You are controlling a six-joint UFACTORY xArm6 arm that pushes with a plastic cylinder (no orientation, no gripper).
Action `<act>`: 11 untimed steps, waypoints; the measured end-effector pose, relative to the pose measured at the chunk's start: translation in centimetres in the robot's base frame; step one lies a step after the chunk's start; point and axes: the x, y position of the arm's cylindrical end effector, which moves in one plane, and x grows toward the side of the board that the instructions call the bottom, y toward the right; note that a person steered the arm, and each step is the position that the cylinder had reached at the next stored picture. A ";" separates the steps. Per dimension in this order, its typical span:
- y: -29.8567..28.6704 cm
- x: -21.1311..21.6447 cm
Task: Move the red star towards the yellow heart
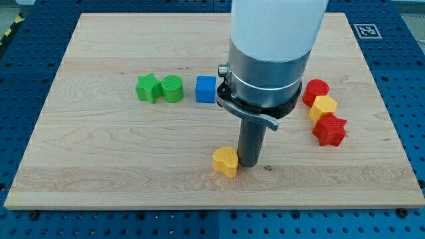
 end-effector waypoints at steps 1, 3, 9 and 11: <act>5.2 0.0; 19.6 0.8; 19.2 -7.6; 15.6 -6.6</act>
